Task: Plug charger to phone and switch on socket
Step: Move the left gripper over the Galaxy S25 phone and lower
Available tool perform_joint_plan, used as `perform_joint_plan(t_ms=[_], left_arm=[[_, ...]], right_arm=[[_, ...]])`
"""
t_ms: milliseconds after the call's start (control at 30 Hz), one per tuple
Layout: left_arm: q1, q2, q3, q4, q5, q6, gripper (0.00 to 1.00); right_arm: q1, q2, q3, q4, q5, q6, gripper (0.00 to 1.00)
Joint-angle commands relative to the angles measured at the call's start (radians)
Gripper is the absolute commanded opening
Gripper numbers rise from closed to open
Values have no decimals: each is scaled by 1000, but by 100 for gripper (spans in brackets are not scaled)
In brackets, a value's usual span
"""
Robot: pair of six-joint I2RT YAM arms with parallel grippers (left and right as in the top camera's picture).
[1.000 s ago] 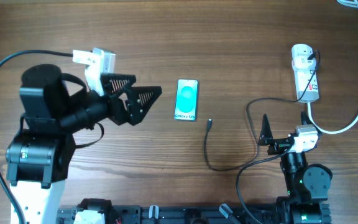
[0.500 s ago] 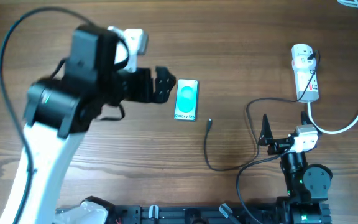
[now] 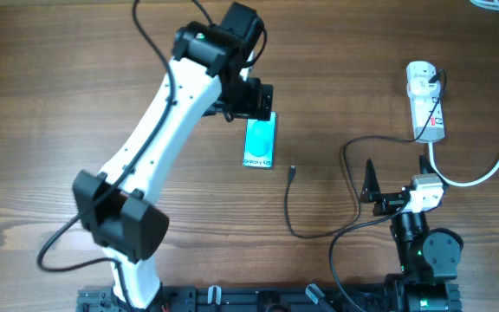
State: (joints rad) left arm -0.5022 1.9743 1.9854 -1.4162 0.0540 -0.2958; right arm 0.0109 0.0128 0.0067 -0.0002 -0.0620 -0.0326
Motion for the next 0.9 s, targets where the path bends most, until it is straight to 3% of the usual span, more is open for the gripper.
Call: perform_joint_plan(t_ms=[0,367,867], left_arm=[[-6,85,21,27,23,-51,100],[-12,295,21,71,24,-49,100],[-20,369,19,146,101,22,100]], right_arm=[[3,-5,-2,1,10,-18,100],[3,-5,-2,1,10,-18,99],[3,-5,-2,1,10,-18,100]])
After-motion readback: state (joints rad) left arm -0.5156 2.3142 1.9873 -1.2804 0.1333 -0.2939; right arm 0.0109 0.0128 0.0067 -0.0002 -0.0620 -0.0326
